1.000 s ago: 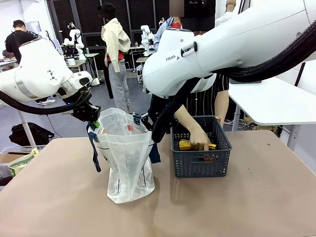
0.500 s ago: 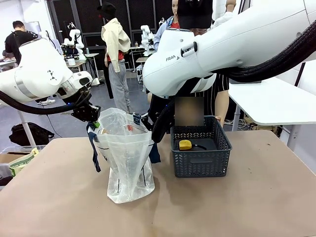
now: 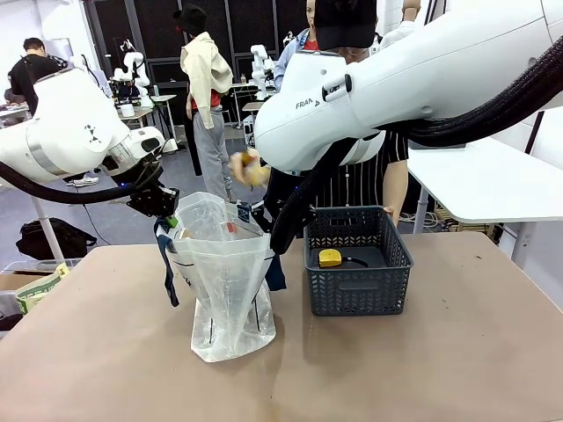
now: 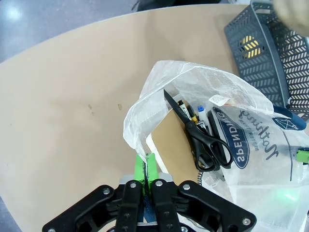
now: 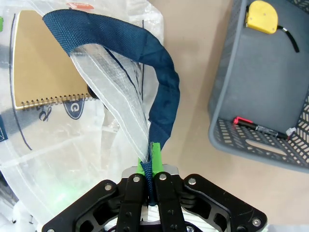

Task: Transfer purchased items from the store into the shopping bag.
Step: Move the Reusable shopping bag to the right side of the table.

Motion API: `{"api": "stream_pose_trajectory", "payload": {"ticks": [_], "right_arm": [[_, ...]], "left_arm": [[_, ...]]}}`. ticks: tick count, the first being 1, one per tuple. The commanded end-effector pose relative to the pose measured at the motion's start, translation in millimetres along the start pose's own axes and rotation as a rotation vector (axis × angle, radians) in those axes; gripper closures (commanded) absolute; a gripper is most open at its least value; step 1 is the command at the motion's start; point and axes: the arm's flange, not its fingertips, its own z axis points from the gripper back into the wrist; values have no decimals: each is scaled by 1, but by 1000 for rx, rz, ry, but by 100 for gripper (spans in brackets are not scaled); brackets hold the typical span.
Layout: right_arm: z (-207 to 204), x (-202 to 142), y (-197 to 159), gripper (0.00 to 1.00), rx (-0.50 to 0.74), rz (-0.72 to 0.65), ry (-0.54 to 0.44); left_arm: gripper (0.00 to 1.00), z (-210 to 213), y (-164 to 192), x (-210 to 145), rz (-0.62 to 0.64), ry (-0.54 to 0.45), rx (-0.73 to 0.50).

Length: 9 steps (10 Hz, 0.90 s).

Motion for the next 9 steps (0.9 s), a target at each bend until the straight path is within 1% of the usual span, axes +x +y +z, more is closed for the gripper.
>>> {"api": "stream_pose_trajectory", "payload": {"ticks": [1, 9], "right_arm": [[0, 0, 0, 100, 0, 4, -1], [0, 0, 0, 100, 0, 4, -1]], "left_arm": [[100, 0, 1, 0, 1, -1, 1], [100, 0, 1, 0, 1, -1, 1]]}}
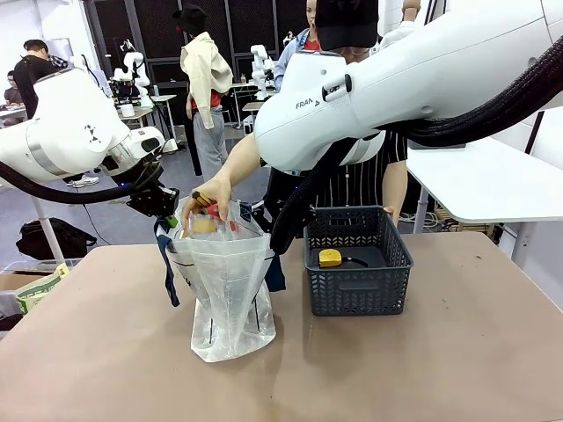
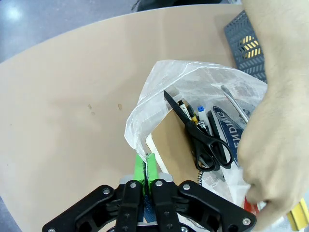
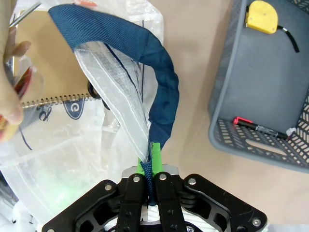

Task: Transfer purchased items from the store into the shopping bag.
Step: Move the Reusable shopping bag to the right side of the table.

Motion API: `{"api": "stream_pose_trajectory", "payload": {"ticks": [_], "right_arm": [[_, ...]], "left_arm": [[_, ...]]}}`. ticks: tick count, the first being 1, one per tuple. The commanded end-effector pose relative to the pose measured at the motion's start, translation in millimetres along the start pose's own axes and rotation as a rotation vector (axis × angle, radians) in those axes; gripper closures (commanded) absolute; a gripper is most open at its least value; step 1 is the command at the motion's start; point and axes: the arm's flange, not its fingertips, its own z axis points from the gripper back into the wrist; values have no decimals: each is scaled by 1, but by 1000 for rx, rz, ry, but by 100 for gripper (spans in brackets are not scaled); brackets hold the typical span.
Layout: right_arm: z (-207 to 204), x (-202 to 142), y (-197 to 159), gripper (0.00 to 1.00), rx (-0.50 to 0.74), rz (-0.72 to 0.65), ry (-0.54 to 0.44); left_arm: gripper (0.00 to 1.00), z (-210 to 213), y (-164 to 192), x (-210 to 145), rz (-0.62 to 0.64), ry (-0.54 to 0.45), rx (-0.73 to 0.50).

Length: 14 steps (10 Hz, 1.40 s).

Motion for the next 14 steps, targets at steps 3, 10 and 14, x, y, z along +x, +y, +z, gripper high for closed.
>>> {"api": "stream_pose_trajectory", "payload": {"ticks": [3, 10, 14], "right_arm": [[0, 0, 0, 100, 0, 4, -1], [0, 0, 0, 100, 0, 4, -1], [0, 0, 0, 100, 0, 4, -1]], "left_arm": [[100, 0, 1, 0, 1, -1, 1], [100, 0, 1, 0, 1, -1, 1], [100, 0, 1, 0, 1, -1, 1]]}}
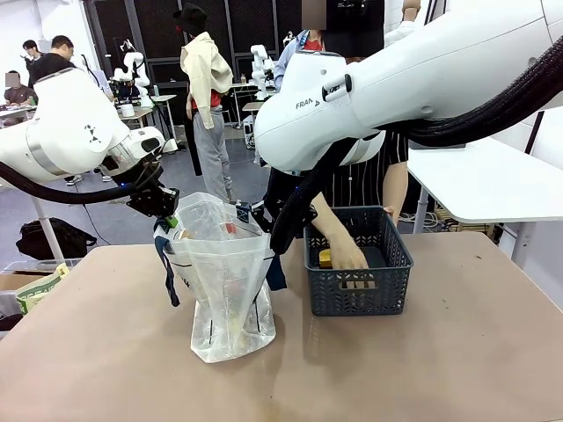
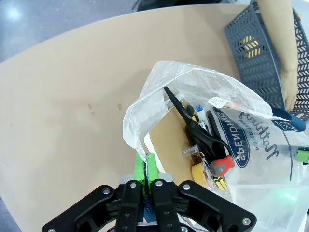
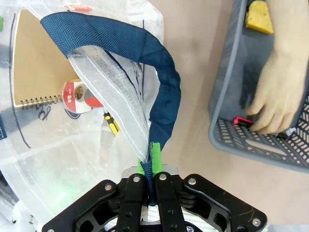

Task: Transfer purchased items from the store into the shopping bag.
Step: Move the Reusable shopping bag to the right side of the table.

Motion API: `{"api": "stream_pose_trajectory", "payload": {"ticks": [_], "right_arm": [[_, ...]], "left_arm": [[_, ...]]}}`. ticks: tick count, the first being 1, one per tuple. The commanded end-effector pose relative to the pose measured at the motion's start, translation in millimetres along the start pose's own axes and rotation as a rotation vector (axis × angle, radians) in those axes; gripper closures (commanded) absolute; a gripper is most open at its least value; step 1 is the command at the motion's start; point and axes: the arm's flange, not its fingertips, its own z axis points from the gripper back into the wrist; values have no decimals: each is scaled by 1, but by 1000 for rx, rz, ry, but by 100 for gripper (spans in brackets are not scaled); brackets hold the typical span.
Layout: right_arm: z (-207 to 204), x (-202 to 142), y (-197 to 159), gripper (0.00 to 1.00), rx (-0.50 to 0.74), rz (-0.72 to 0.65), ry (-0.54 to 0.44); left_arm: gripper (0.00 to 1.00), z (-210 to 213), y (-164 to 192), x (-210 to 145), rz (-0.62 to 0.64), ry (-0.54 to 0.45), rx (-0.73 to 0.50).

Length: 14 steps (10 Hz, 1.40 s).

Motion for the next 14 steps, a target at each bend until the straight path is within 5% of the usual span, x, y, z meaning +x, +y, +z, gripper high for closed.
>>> {"api": "stream_pose_trajectory", "payload": {"ticks": [1, 14], "right_arm": [[0, 0, 0, 100, 0, 4, -1], [0, 0, 0, 100, 0, 4, -1]], "left_arm": [[100, 1, 1, 0, 1, -1, 1], [100, 1, 1, 0, 1, -1, 1]]}}
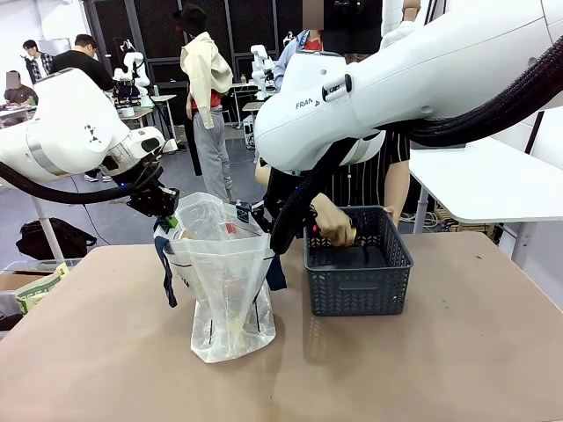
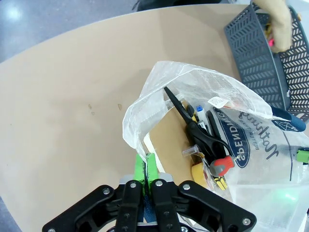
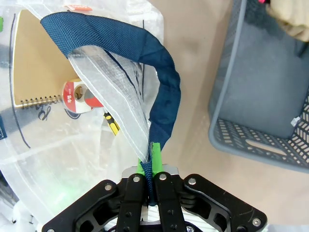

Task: Transfer purchased items from the store into the shopping bag.
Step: Move the Reusable shopping bag to the right side of the table.

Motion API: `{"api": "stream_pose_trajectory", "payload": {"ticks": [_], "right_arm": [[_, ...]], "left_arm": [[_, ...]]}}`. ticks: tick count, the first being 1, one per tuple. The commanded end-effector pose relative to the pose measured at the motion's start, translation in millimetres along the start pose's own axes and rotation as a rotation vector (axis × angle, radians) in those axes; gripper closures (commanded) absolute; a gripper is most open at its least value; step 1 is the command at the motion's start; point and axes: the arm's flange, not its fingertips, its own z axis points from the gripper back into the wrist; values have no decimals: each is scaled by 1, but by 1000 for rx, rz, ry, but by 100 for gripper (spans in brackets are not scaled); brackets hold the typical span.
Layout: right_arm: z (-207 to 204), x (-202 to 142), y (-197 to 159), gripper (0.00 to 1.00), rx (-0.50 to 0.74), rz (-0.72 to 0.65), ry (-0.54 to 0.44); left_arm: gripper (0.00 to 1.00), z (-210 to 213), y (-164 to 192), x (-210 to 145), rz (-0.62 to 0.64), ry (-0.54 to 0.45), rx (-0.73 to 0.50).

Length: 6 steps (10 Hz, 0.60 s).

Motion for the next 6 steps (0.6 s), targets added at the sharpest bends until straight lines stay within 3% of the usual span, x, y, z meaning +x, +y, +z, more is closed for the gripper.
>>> {"api": "stream_pose_trajectory", "payload": {"ticks": [1, 6], "right_arm": [[0, 0, 0, 100, 0, 4, -1], [0, 0, 0, 100, 0, 4, -1]], "left_arm": [[100, 1, 1, 0, 1, -1, 1], [100, 1, 1, 0, 1, -1, 1]]}}
